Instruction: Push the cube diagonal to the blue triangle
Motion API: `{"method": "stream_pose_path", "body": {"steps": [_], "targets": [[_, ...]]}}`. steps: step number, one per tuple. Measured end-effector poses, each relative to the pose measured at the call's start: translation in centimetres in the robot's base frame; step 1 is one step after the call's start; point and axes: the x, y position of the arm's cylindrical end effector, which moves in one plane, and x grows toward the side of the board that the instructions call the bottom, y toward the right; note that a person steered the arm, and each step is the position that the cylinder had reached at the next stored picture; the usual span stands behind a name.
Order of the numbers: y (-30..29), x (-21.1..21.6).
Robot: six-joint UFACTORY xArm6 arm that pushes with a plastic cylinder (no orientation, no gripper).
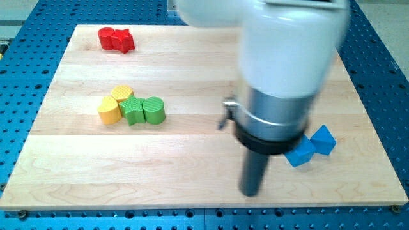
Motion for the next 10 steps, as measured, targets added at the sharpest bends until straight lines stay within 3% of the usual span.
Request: {"method": "stream_pose_path", "body": {"steps": [1, 2, 3, 5, 7, 9, 10], "targets": [[5.5, -1.4], [6.1, -6.2], [6.2, -8.1], [9.1, -8.5], [5.7, -15.4], [-4.2, -22.9], [-5.2, -24.1]]}}
